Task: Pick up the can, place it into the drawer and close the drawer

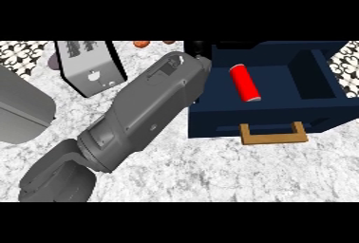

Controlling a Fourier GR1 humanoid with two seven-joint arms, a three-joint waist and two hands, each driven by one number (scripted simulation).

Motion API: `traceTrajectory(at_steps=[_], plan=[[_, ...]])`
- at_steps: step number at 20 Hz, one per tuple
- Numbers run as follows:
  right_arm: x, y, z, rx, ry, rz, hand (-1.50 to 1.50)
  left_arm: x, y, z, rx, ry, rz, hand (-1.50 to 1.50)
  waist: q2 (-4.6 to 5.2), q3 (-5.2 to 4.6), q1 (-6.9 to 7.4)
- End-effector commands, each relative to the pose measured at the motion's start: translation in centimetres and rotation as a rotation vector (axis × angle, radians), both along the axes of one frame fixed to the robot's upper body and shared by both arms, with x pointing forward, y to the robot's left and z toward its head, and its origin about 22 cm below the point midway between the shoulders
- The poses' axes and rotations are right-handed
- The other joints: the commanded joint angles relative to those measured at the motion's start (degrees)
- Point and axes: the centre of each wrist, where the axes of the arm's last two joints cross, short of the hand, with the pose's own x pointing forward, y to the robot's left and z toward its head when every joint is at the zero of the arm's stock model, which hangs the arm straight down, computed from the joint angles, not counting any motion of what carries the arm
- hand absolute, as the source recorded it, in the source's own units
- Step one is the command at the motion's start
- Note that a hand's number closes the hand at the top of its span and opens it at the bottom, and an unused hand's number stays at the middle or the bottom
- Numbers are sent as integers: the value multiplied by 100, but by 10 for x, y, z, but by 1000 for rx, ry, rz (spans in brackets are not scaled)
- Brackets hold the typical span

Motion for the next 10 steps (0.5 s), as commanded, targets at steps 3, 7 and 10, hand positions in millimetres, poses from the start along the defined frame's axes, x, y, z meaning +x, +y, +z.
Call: traceTrajectory(at_steps=[3, 7, 10], plan=[[34, 29, 0, -175, -8, -19, -150, 1, -2, 11, -41, 19, -27, -150, -24, -3, 230], [64, 57, -6, -259, -33, -39, -150, -1, -3, 12, -40, 18, -19, -150, -42, -5, 278], [87, 73, -25, -302, -23, -57, -150, -1, 0, 6, -19, 20, -6, -150, -77, -4, 342]])
